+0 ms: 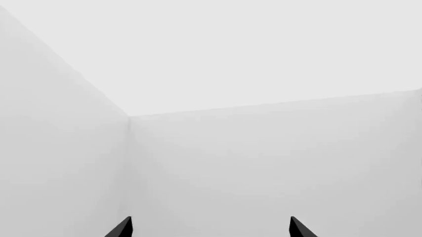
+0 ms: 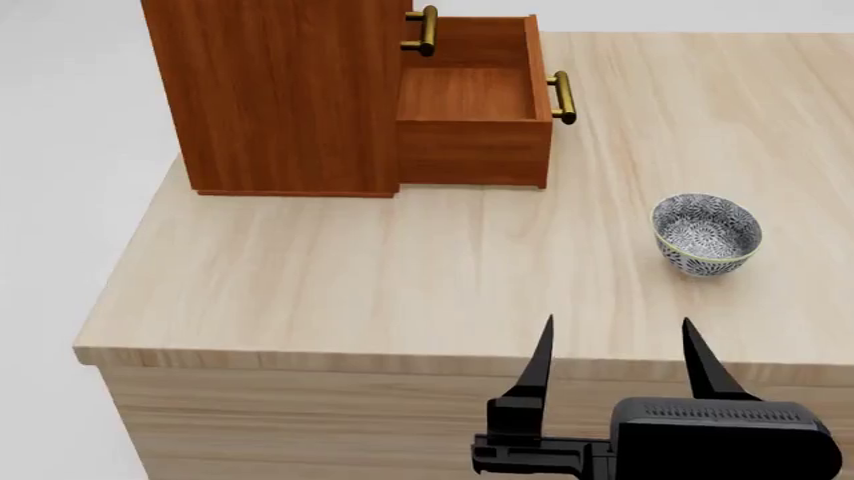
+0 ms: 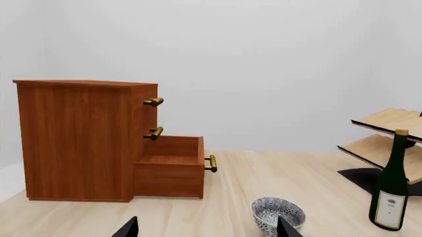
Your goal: Put the bowl in the bottom drawer of the cabinet.
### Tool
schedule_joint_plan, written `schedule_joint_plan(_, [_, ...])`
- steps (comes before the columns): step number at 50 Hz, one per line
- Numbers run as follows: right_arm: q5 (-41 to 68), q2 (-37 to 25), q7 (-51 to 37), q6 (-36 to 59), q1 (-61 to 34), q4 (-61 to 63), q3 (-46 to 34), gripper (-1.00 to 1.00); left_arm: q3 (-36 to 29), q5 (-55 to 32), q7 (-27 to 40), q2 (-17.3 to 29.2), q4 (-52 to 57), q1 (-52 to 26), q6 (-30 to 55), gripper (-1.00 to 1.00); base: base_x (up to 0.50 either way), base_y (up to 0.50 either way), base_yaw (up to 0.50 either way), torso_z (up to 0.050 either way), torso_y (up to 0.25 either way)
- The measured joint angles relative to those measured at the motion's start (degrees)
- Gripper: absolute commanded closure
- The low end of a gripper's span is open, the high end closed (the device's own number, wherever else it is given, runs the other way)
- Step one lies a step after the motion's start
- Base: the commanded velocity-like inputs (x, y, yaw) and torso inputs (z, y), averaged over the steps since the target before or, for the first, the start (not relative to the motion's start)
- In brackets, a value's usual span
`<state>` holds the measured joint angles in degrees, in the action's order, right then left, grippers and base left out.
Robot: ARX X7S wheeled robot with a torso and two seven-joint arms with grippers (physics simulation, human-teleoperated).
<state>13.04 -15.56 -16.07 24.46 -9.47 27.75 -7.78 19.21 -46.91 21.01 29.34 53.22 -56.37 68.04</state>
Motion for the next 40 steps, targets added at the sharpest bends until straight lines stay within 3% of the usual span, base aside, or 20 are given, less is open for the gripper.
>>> schedule_joint_plan(13, [0.7,-0.3,-0.2,-0.7,0.6,0.0,0.3,-1.00,-0.8,0.0,0.4,-0.1,-0.3,0.4,-1.0,-1.00,0.01,0.00,0.00,0.000,0.000])
schedule_joint_plan(40, [1.4,-0.9,-1.1,-0.9,1.3,0.9,0.5,-1.00,-1.1,-0.6,0.8,0.1,-1.0,1.1,-2.9,-1.00,0.28,0.00,0.00,0.000,0.000])
